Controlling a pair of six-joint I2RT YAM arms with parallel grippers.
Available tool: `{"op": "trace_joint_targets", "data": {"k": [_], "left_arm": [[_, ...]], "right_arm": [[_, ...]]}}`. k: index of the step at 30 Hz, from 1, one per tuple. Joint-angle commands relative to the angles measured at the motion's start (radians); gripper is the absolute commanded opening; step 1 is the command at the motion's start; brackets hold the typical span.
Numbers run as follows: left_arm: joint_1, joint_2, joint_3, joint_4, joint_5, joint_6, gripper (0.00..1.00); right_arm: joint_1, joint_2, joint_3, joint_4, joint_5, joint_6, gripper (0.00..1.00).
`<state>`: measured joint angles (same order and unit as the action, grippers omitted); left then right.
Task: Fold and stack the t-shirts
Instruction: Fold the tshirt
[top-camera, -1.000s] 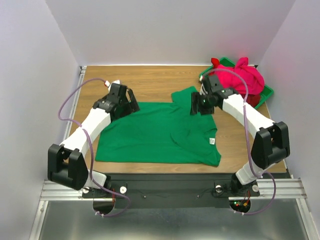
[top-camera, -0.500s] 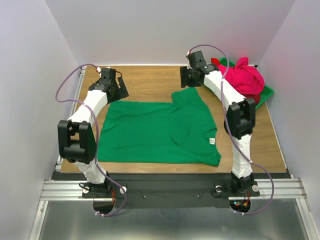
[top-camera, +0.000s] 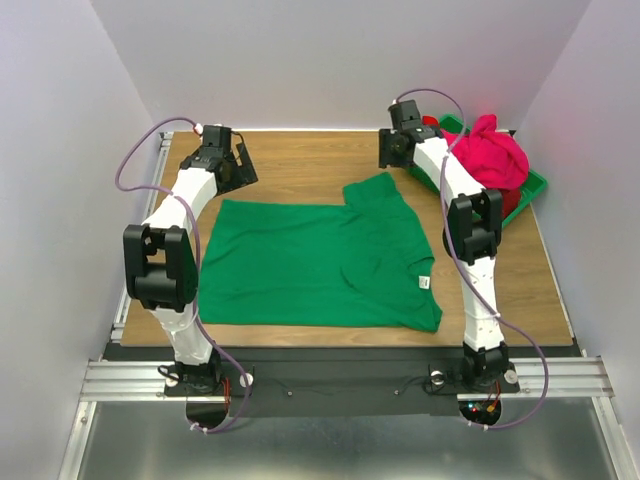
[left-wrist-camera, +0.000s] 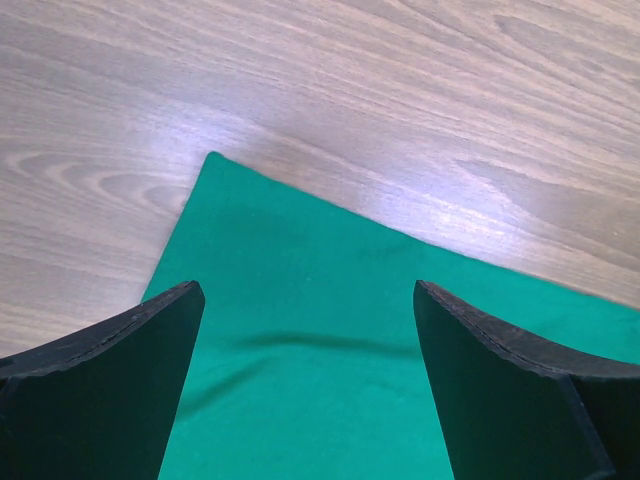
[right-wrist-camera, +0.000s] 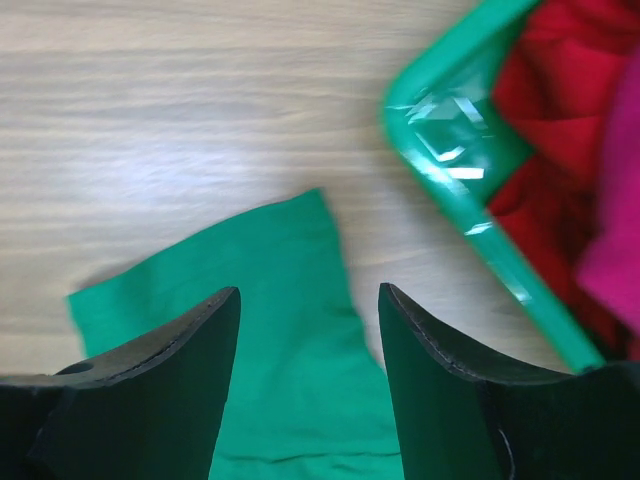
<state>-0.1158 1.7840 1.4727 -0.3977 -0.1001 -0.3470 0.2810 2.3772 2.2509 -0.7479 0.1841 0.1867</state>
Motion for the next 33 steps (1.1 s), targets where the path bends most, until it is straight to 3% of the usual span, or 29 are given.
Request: {"op": "trace_joint_targets", "data": {"k": [1, 10, 19, 33], "left_arm": [[0.004, 0.017, 0.057, 0.008, 0.023, -0.009, 0.98], [0.005, 0.098, 0.161, -0.046, 0.000, -0.014, 0.98], [0.007, 0.098, 0.130, -0.049, -0.009, -0.007, 0.98], [0.008, 0.135, 0.136, -0.050, 0.017, -0.003, 0.98]], "right_arm": [[-0.043, 0.005, 0.010, 0.058, 0.005, -0.015, 0.63], [-0.049, 0.051, 0.004, 0.090, -0.078, -0.021, 0.60], [-0.051, -0.004, -0.033, 0.134, -0.086, -0.026, 0.59], [-0.052, 0.123, 0.007, 0.134, -0.116, -0.030, 0.59]]}}
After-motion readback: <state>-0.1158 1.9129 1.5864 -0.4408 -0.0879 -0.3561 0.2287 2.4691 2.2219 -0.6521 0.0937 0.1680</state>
